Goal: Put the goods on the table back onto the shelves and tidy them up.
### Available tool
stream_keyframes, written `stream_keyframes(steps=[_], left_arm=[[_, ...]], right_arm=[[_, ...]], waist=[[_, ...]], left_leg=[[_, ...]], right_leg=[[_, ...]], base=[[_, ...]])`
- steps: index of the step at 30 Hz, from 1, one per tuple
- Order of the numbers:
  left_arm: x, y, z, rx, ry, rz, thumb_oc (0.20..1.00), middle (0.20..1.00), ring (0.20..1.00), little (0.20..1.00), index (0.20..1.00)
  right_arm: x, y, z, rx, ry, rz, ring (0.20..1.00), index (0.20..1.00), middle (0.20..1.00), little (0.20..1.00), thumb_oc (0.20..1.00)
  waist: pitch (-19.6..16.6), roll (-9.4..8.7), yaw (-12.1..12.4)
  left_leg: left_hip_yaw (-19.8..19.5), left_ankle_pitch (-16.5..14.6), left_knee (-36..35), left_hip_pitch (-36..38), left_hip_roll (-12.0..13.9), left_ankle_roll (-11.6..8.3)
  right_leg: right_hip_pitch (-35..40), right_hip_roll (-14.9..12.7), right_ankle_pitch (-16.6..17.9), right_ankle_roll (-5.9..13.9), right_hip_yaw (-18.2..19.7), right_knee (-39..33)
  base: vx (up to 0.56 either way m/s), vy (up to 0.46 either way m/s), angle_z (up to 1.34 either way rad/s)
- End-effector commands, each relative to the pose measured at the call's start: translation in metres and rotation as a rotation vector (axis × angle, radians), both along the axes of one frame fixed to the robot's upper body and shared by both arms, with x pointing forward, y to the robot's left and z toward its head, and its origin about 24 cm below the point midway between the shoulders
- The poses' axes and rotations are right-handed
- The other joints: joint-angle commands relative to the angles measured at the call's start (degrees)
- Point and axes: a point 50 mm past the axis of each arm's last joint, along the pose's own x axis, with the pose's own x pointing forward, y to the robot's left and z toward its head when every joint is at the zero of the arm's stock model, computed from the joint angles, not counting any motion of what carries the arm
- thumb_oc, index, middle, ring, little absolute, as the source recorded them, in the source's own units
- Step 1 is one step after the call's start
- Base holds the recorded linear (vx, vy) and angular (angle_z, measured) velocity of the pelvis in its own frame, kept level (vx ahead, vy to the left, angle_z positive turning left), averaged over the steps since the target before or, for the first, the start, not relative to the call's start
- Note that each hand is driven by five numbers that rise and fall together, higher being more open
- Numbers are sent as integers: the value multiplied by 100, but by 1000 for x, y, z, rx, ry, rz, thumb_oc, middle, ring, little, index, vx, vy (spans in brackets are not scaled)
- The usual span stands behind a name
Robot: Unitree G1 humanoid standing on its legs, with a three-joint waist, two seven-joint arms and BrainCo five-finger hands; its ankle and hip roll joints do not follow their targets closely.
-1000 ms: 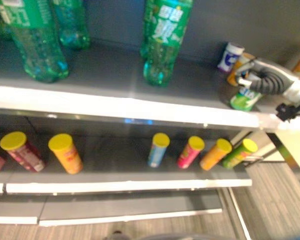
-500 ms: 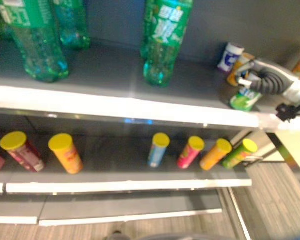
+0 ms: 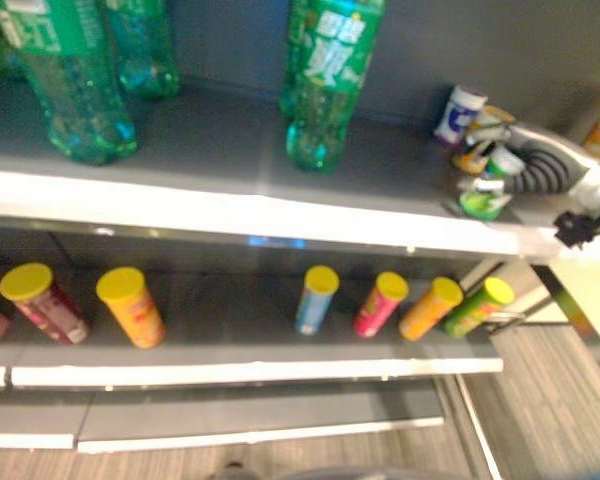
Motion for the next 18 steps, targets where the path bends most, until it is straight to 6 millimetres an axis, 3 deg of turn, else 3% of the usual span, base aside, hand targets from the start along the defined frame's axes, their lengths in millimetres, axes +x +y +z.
stream_keyframes(steps=[1, 18], left_arm=[[-4, -13, -4, -25, 21, -58, 1000, 1000, 1000, 1000, 1000], [2, -12, -3, 0, 7, -56, 1000, 1000, 1000, 1000, 1000]], right_arm=[[1, -7, 4, 33, -50, -32, 1000, 1000, 1000, 1000, 1000], [-19, -21, 48, 33, -329, -107, 1000, 1000, 1000, 1000, 1000]], waist=[[-310, 150, 212], [-352, 132, 128]], left_leg=[[-24, -637, 3, 124, 98, 128], [16, -680, 3, 162, 93, 142]], right_leg=[[-613, -284, 759, 85, 243, 72], [-620, -271, 796, 88, 272, 66]], base=[[0, 0, 0], [0, 0, 0]])
